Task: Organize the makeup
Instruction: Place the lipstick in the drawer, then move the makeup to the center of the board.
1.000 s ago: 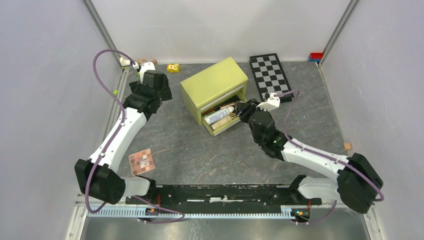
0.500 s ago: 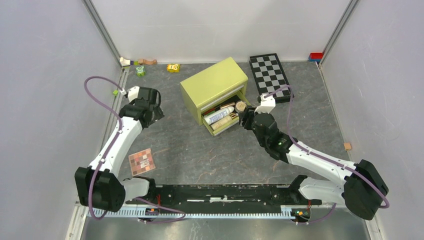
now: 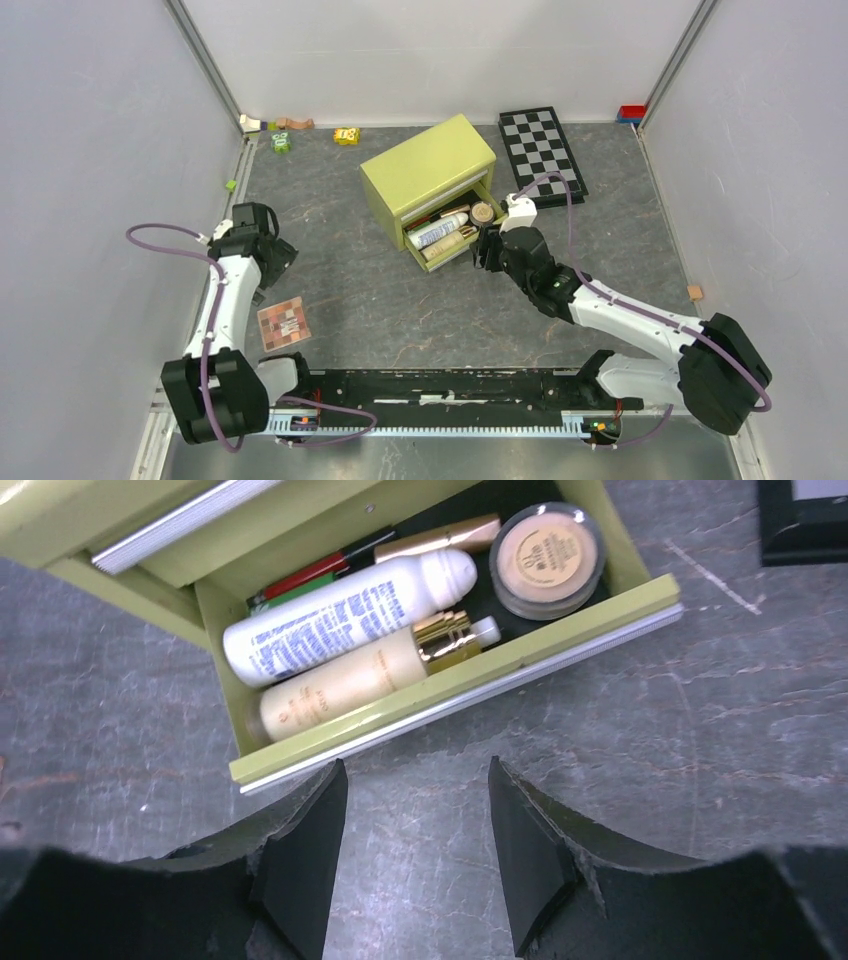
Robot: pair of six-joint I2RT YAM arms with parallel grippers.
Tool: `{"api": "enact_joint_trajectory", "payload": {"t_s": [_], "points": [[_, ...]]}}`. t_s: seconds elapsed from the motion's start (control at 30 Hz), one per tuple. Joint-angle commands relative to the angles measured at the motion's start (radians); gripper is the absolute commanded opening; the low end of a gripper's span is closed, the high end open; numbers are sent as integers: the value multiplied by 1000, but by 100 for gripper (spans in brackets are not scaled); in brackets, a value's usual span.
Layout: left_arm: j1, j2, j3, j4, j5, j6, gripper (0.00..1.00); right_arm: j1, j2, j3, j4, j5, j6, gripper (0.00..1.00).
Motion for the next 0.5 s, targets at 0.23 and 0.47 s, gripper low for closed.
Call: {"api": "enact_joint_trajectory", "payload": {"t_s": [0.23, 0.47], "points": [[252, -115, -98, 7, -29, -29, 100, -7, 34, -20, 30, -128, 6, 61], [301, -101, -158, 99, -63, -22, 100, -16, 47, -5, 19, -169, -21, 61]]}}
